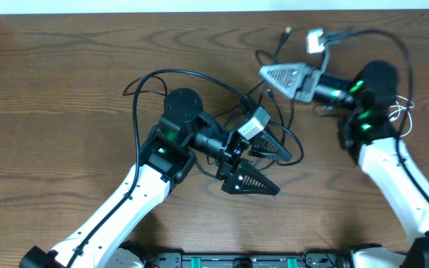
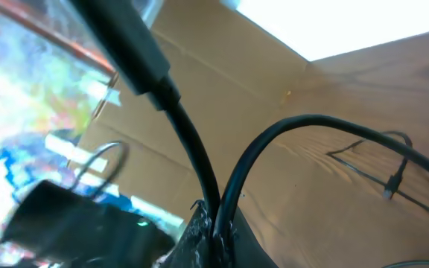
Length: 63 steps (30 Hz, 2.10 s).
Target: Untangle cables
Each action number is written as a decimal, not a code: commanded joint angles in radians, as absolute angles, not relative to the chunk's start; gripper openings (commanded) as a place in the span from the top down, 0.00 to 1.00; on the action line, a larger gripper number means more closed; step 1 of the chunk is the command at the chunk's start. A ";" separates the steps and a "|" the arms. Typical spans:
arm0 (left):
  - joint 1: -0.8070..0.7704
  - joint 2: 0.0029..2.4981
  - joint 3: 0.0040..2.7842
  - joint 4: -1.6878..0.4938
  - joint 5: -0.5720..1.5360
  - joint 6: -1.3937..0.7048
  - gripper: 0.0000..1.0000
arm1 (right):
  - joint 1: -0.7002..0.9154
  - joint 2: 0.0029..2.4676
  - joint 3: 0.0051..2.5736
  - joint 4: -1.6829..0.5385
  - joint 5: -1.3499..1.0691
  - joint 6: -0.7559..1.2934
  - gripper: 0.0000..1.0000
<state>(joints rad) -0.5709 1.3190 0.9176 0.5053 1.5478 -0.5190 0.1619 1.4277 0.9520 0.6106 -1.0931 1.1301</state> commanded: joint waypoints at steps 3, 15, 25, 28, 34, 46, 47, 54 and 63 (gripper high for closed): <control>-0.566 1.314 0.920 0.509 1.571 -0.509 0.08 | 0.084 1.402 0.995 0.602 -1.205 1.137 0.99; -0.460 1.425 0.884 0.389 1.467 -0.509 0.08 | 0.031 1.402 0.984 0.044 -1.312 0.658 0.99; -0.369 1.624 0.884 -0.002 1.013 -0.501 0.08 | 0.081 1.403 0.984 -0.533 -0.730 0.255 0.99; -0.369 1.663 0.883 -0.020 0.921 -0.501 0.08 | 0.123 1.409 0.983 -0.599 -0.590 0.234 0.99; -0.373 1.681 0.883 -0.023 0.759 -0.500 0.08 | 0.219 1.460 0.983 -0.645 -0.403 0.228 0.99; -0.379 1.682 0.883 -0.082 0.586 -0.441 0.08 | 0.254 1.669 0.983 -0.563 -0.392 0.227 0.91; -0.379 1.682 0.883 -0.083 0.586 -0.441 0.08 | 0.255 1.685 0.983 -0.550 -0.392 0.227 0.89; -0.379 1.683 0.883 -0.097 0.572 -0.437 0.09 | 0.256 1.755 0.983 -0.488 -0.391 0.227 0.61; -0.379 1.688 0.882 -0.112 0.552 -0.419 0.09 | 0.256 1.769 0.983 -0.486 -0.315 0.231 0.50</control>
